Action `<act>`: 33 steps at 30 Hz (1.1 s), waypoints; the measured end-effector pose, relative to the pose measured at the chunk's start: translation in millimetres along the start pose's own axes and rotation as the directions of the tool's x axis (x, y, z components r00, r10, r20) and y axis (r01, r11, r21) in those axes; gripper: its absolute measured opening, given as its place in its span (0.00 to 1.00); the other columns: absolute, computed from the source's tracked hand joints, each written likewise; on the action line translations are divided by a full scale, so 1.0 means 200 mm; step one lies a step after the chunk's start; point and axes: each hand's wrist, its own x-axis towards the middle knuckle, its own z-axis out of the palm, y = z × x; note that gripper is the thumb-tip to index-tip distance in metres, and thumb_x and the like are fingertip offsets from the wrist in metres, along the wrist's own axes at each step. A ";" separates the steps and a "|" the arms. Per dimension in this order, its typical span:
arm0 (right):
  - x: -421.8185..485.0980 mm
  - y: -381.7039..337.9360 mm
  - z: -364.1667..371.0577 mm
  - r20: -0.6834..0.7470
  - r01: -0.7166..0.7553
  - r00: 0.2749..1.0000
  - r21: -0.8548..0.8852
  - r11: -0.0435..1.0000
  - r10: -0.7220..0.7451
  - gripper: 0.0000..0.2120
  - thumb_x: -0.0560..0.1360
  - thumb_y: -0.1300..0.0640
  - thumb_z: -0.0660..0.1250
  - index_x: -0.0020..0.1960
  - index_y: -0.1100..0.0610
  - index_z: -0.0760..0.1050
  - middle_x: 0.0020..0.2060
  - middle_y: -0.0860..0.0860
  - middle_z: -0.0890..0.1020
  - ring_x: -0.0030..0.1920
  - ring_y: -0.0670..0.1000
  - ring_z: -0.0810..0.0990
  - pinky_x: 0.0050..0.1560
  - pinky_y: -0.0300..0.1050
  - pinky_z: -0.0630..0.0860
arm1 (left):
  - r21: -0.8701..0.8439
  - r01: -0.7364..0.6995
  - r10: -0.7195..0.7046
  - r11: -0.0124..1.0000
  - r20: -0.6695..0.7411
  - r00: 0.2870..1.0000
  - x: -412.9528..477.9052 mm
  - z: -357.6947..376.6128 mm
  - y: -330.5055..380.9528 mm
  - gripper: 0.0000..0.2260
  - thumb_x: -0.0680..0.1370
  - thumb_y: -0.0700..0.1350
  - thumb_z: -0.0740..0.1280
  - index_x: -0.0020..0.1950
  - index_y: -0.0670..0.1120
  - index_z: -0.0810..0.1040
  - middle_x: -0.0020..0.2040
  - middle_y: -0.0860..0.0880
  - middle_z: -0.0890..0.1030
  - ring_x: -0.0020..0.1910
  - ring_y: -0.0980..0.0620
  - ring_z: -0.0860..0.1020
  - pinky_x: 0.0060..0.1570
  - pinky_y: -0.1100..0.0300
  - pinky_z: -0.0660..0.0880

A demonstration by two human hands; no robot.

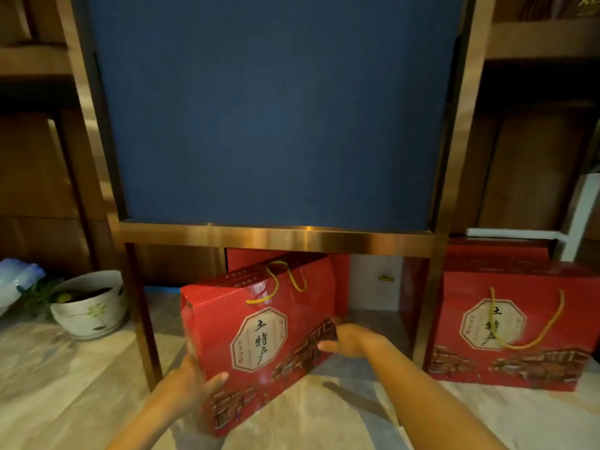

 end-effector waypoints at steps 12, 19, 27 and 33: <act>0.21 0.03 0.06 -0.287 0.032 0.955 0.341 0.939 0.072 0.54 0.60 0.37 0.73 0.75 0.57 0.50 0.73 0.57 0.61 0.73 0.60 0.61 0.71 0.57 0.62 | -0.634 -0.227 0.055 0.739 -0.279 0.959 -0.05 0.13 0.04 0.36 0.70 0.44 0.72 0.71 0.58 0.56 0.55 0.64 0.72 0.51 0.62 0.75 0.56 0.55 0.73; 0.25 0.06 0.10 -0.339 0.134 0.939 0.521 0.843 0.061 0.42 0.62 0.51 0.78 0.70 0.56 0.60 0.66 0.56 0.73 0.66 0.56 0.72 0.66 0.52 0.69 | -0.657 -0.292 0.056 0.695 -0.355 0.933 -0.04 0.21 0.03 0.37 0.70 0.42 0.72 0.72 0.56 0.56 0.52 0.69 0.75 0.48 0.76 0.75 0.41 0.75 0.75; 0.23 0.02 0.15 -0.375 0.163 0.917 0.662 0.732 0.134 0.42 0.62 0.54 0.78 0.69 0.58 0.61 0.66 0.58 0.73 0.66 0.57 0.72 0.66 0.51 0.70 | -0.635 -0.305 -0.001 0.709 -0.434 0.901 -0.05 0.22 0.05 0.29 0.67 0.56 0.73 0.63 0.64 0.64 0.60 0.55 0.76 0.55 0.63 0.77 0.49 0.62 0.77; 0.11 -0.05 0.13 -0.372 0.155 0.911 0.712 0.685 0.181 0.36 0.66 0.60 0.75 0.69 0.62 0.62 0.64 0.60 0.75 0.65 0.59 0.73 0.58 0.44 0.70 | -0.679 -0.269 -0.037 0.683 -0.400 0.916 -0.08 0.16 0.06 0.27 0.67 0.55 0.72 0.64 0.56 0.68 0.57 0.56 0.79 0.53 0.62 0.79 0.53 0.53 0.78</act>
